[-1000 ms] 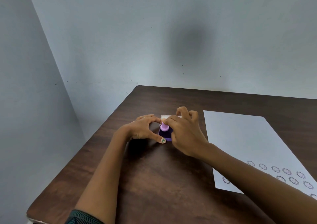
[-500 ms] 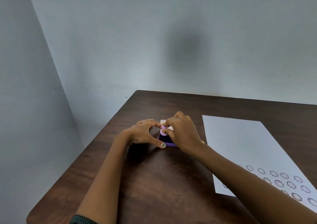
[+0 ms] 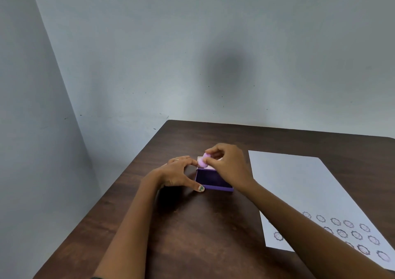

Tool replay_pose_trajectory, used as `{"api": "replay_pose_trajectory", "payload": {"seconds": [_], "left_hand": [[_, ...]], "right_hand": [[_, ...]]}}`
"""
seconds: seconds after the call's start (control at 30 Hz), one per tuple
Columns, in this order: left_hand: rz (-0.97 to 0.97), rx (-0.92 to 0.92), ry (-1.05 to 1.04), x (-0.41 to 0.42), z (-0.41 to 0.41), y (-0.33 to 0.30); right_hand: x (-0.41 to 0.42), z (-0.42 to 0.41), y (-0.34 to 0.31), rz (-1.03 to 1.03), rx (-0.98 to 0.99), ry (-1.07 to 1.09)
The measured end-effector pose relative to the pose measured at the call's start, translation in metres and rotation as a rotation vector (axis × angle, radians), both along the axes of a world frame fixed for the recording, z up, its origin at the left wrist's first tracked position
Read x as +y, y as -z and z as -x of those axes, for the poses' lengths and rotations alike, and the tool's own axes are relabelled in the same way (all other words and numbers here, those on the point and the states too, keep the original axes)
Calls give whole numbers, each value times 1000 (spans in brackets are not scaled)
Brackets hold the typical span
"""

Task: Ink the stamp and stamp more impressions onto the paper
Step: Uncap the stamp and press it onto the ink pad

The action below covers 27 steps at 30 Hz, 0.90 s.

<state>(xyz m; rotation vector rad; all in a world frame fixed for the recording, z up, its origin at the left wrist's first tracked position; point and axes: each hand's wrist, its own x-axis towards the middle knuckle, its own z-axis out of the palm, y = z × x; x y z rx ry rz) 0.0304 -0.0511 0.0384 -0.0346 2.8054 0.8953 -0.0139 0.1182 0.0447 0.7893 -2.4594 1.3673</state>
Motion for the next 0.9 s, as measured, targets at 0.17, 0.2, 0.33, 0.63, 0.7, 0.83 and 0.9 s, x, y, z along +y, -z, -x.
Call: {"api": "replay_pose_trajectory", "payload": {"seconds": [0.17, 0.2, 0.33, 0.63, 0.7, 0.83, 0.9], "left_hand": [[-23, 20, 21, -2, 2, 1], [-39, 27, 22, -2, 2, 2], [-120, 2, 0, 0, 5, 1], [12, 44, -69, 14, 11, 7], [82, 126, -92, 22, 12, 8], [154, 363, -90, 56, 12, 11], [129, 425, -17, 84, 12, 14]], "right_hand": [[30, 1, -20, 567, -526, -35], [40, 1, -24, 664, -639, -79], [80, 4, -28, 971, -997, -149], [147, 2, -20, 1101, -1091, -97], [162, 4, -20, 1113, -1009, -89], [199, 8, -20, 1128, -842, -44], [217, 11, -17, 1124, -785, 1]]}}
